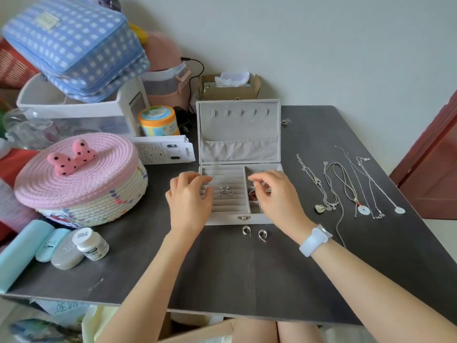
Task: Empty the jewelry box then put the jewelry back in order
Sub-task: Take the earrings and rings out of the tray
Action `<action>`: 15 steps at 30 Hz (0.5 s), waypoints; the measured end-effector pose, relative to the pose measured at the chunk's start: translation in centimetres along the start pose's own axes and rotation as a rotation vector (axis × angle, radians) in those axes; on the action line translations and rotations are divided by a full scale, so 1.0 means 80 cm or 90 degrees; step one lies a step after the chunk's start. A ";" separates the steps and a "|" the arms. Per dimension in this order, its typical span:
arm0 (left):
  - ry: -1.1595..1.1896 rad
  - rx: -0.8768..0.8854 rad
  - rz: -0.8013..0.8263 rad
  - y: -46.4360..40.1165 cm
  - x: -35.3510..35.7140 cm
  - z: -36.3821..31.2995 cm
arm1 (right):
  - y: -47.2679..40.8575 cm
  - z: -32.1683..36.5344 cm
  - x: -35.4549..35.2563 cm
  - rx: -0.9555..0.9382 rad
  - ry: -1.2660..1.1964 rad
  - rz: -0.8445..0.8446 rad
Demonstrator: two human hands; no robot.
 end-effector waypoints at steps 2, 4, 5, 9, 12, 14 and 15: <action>-0.018 0.015 0.056 -0.017 0.019 -0.002 | -0.023 0.004 0.025 -0.005 0.036 0.048; -0.039 0.041 0.101 -0.023 0.039 -0.003 | -0.035 0.001 0.054 0.011 0.077 0.123; -0.043 0.056 0.108 -0.023 0.045 -0.003 | -0.037 -0.001 0.068 0.016 0.102 0.157; -0.005 0.086 0.061 -0.020 0.050 0.003 | -0.036 -0.011 0.087 0.043 0.120 0.200; -0.007 0.074 0.072 -0.022 0.052 0.007 | -0.035 -0.014 0.087 0.056 0.099 0.202; -0.013 0.074 0.083 -0.021 0.054 0.006 | -0.034 -0.013 0.090 0.050 0.109 0.213; -0.013 0.072 0.086 -0.021 0.055 0.006 | -0.034 -0.014 0.091 0.048 0.115 0.216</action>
Point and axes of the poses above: each hand's wrist, its own y-axis away from the middle knuckle, its own x-axis out of the palm, z = x × y, the point moved 8 cm from there along -y, towards the middle knuckle, and after that the axes turned 2 degrees about y, right-handed, at the moved point
